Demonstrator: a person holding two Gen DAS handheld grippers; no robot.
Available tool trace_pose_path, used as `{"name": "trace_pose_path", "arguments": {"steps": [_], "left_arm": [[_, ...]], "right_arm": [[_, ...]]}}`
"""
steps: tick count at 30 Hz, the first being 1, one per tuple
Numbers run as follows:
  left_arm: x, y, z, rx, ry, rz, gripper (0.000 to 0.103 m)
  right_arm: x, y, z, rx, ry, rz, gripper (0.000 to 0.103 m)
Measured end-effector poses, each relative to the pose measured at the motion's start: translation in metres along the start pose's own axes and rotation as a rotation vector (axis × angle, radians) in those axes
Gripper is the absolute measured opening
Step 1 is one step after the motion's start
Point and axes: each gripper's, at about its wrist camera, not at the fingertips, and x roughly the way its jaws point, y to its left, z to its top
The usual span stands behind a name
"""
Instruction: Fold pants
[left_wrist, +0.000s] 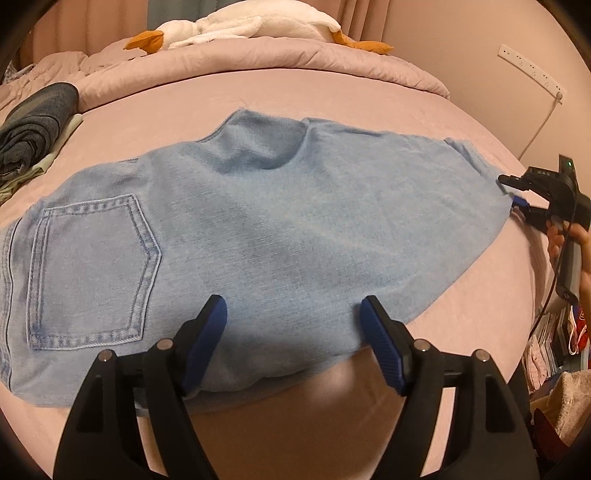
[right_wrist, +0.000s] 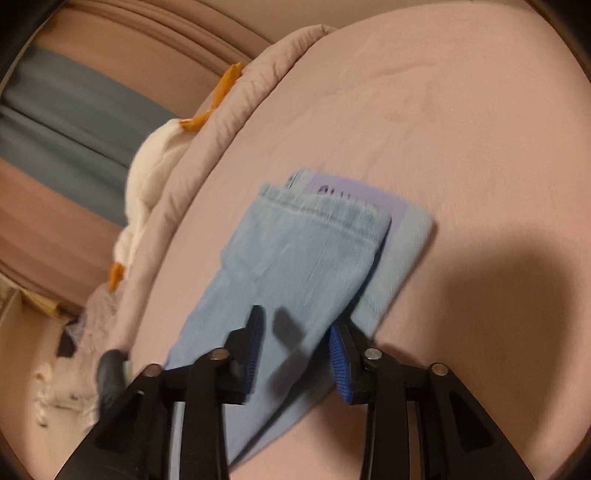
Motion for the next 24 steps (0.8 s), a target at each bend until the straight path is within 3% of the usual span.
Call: {"name": "trace_pose_path", "arguments": {"steps": [1, 2, 4, 7, 9, 13, 15, 20, 22, 24], "left_arm": [[0.0, 0.0, 0.001, -0.004, 0.002, 0.0, 0.075], [0.0, 0.001, 0.002, -0.01, 0.004, -0.001, 0.075], [0.0, 0.001, 0.003, -0.022, 0.007, -0.003, 0.075], [0.001, 0.001, 0.006, -0.038, 0.004, -0.02, 0.075], [0.003, -0.001, 0.007, -0.03, 0.005, -0.012, 0.077], [0.007, -0.003, 0.007, -0.002, -0.001, 0.0, 0.079], [0.005, -0.001, 0.006, -0.007, 0.003, -0.002, 0.079], [-0.019, 0.01, 0.0, -0.045, -0.011, 0.001, 0.079], [-0.036, 0.017, -0.006, -0.067, -0.042, 0.019, 0.079], [-0.052, 0.025, -0.01, -0.093, -0.072, 0.041, 0.079]], "right_arm": [[-0.001, 0.0, 0.001, -0.03, -0.01, -0.034, 0.01], [0.0, 0.005, 0.004, -0.084, -0.023, -0.078, 0.004], [-0.003, 0.012, 0.007, -0.137, -0.032, -0.092, 0.004], [-0.026, 0.022, 0.006, -0.192, -0.121, -0.101, 0.003], [-0.033, 0.022, 0.002, -0.22, -0.161, -0.131, 0.003], [-0.006, 0.001, 0.0, -0.201, -0.093, -0.241, 0.003], [0.001, -0.007, -0.001, -0.192, -0.082, -0.241, 0.003], [-0.01, 0.01, 0.004, -0.264, -0.083, -0.305, 0.004], [-0.024, 0.009, 0.008, -0.251, -0.119, -0.323, 0.022], [-0.042, 0.011, 0.01, -0.243, -0.193, -0.399, 0.027]]}}
